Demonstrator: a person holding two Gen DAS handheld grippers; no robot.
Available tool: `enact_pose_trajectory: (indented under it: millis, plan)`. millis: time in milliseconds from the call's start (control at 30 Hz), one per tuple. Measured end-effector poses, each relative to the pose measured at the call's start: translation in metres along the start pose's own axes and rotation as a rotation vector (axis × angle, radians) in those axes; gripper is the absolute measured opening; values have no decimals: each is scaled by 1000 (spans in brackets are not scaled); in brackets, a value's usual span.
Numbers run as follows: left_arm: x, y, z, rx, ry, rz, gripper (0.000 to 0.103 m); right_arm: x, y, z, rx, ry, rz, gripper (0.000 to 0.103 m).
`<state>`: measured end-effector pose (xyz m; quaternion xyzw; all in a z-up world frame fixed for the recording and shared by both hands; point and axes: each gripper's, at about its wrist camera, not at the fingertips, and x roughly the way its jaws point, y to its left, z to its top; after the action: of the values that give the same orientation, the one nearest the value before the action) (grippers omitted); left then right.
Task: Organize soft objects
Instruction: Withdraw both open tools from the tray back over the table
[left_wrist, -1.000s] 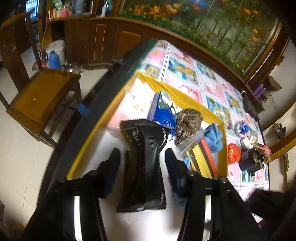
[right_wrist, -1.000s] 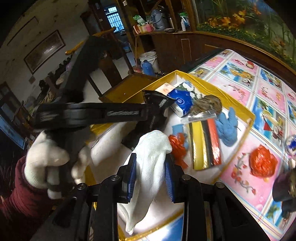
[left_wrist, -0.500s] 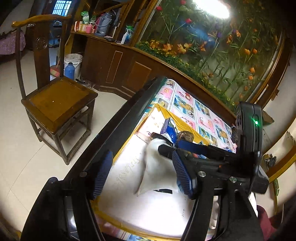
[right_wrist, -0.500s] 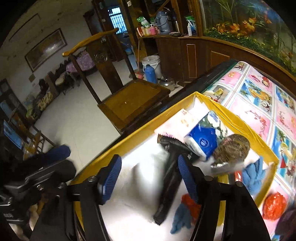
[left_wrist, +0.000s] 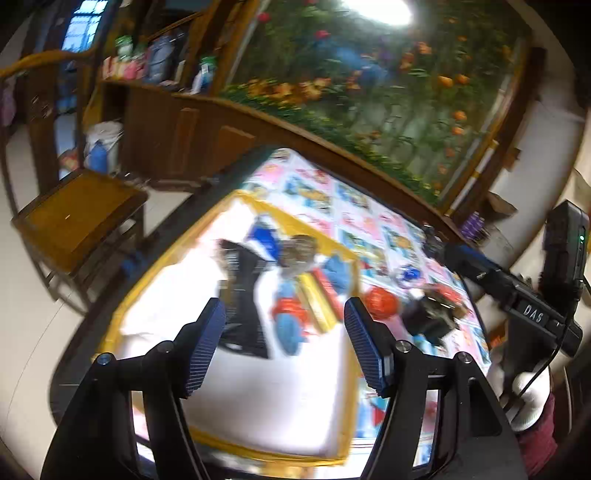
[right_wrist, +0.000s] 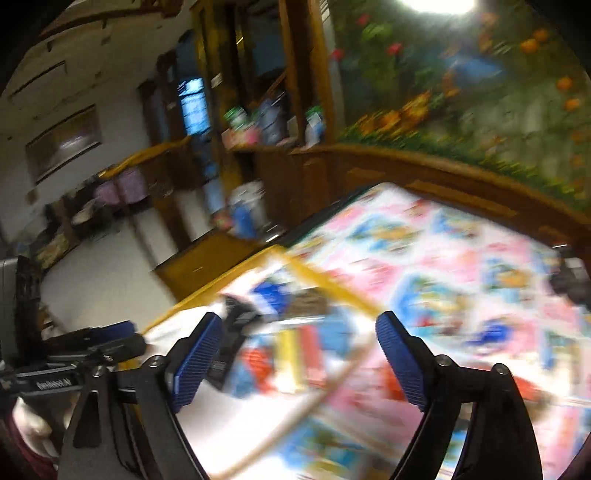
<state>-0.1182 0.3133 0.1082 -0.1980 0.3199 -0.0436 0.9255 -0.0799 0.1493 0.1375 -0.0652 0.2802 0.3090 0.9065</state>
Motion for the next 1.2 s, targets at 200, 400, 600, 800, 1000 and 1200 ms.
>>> enact_pose_trajectory:
  millis: [200, 400, 600, 800, 1000, 1200]
  plan:
    - [-43, -65, -17, 156, -243, 50, 79, -122, -39, -53, -50, -301, -376, 102]
    - [3, -86, -22, 70, 45, -183, 103, -165, -113, -104, 81, -251, -511, 102]
    - [23, -109, -46, 108, 125, -166, 103, -183, -208, -144, 472, -134, -437, 102]
    - [38, -114, -64, 57, 199, -159, 103, -164, -279, -169, 683, -25, -371, 102]
    - [56, -115, -78, 23, 271, -158, 103, -104, -314, -149, 744, 41, -301, 102]
    - [67, -118, -76, 40, 289, -133, 103, -56, -334, -121, 751, 68, -338, 97]
